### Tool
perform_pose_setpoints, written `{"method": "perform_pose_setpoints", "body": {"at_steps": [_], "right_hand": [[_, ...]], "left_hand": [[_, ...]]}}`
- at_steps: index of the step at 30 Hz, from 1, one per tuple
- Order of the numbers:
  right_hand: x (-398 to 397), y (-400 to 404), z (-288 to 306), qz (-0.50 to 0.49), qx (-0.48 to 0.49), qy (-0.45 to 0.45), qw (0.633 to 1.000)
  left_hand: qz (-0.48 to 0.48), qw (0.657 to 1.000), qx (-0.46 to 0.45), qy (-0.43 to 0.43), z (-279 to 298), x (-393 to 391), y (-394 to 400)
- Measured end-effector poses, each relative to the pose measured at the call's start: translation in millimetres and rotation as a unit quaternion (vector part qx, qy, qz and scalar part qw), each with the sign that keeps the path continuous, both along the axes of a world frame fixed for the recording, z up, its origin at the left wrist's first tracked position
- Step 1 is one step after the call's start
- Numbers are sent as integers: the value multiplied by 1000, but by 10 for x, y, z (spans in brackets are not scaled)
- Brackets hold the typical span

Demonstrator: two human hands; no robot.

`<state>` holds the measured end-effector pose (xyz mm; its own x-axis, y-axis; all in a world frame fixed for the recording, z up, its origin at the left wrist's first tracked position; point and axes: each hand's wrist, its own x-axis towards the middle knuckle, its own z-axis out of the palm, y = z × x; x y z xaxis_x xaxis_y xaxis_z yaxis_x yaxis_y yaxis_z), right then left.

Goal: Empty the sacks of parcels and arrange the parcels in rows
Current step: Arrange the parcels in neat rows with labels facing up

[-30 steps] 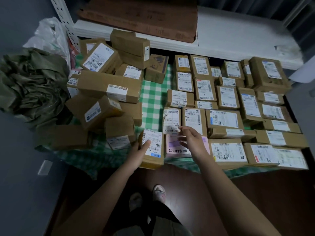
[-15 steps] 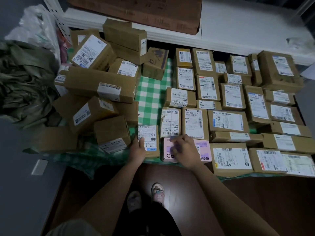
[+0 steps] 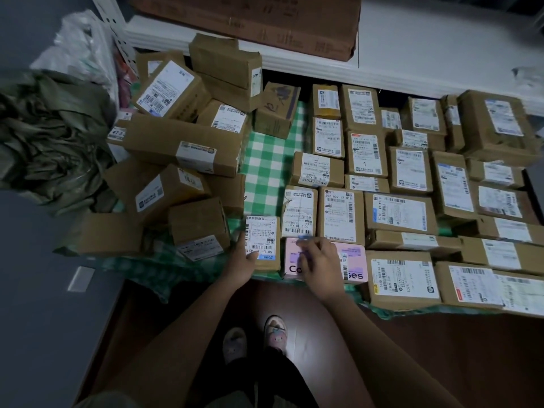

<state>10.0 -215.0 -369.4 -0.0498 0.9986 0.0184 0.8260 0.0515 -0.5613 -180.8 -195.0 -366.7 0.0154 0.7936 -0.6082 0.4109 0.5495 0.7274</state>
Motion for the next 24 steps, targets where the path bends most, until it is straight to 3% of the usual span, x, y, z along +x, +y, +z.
{"method": "perform_pose_setpoints", "body": {"at_steps": [10,14,18,24], "right_hand": [[-4,74,130,42,3,9,999],[-189,252,316,79,7,14,997],[-543,494,538,191,-12,26,981],[-1110,788,725,299,-70,-46,950]], "left_hand": [[-108,982,-5,157,341,-28,-22],[-175,970,23,167,640,-174,-98],[-130,970,63,197,874,-455,-137],[-3,949,165,268,1047,-868,-72]]}}
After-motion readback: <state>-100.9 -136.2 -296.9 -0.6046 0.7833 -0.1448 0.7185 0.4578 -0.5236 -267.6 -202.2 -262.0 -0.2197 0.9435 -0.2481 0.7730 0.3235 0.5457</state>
